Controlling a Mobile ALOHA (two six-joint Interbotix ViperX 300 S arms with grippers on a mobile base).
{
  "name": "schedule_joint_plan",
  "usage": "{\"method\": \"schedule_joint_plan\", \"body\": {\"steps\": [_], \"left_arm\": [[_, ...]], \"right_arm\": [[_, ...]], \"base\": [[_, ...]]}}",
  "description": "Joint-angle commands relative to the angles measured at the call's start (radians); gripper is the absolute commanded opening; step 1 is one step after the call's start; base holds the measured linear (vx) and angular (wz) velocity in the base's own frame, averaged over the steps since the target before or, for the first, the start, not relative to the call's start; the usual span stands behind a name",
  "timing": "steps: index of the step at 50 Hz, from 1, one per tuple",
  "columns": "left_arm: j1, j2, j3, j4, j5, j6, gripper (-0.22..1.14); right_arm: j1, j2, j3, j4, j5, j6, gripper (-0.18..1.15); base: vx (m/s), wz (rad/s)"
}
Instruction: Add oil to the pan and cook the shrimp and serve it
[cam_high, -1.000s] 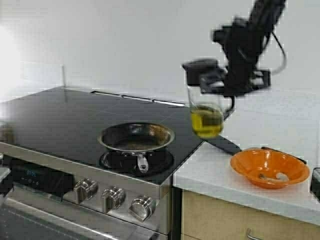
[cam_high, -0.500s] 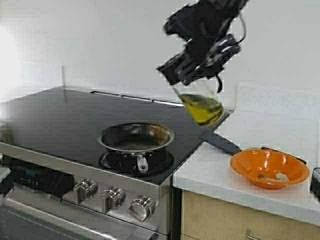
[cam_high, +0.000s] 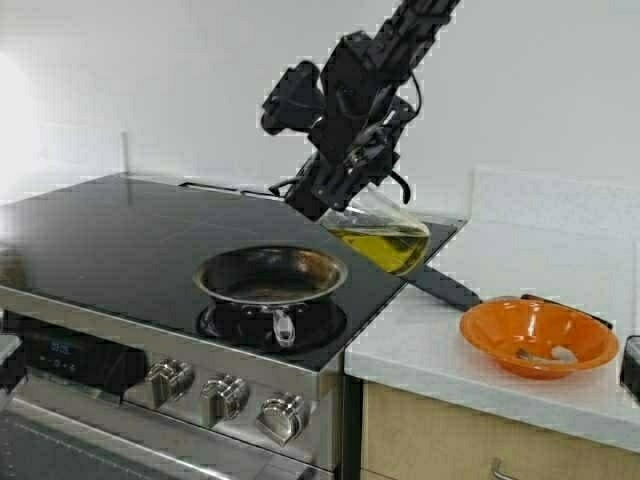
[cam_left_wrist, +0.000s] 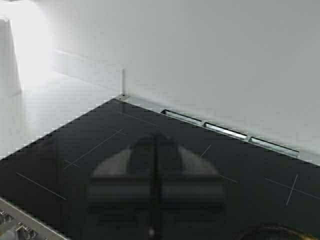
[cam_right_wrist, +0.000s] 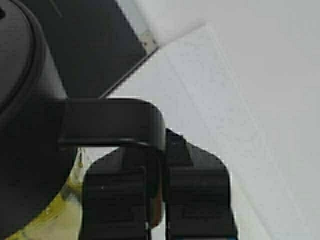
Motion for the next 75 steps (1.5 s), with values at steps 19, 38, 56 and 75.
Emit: {"method": "schedule_joint_plan", "body": {"steps": [19,38,56,75], "left_arm": [[0.0,0.008,-0.006,0.0,-0.003,0.0,0.03],[0.002,0.008,-0.008,0.002,0.0,0.0,0.03],[0.002,0.008,-0.006,0.0,0.003,0.0,0.03],[0.0,0.008,-0.005,0.0,0.006,0.0,0.03]], "right_arm": [[-0.005,0.078,-0.202,0.032,-0.077,-0.311,0.08],[-0.006,0.14,-0.284,0.028,-0.087,-0.499,0.07],[-0.006,0.17,-0.311,-0.044,-0.087,-0.606,0.07],[-0.006,0.181,-0.311,-0.144,-0.087,-0.661,0.07]], "base": [[0.0,0.0],[0.01,0.0],[0.0,0.0],[0.0,0.0]]}}
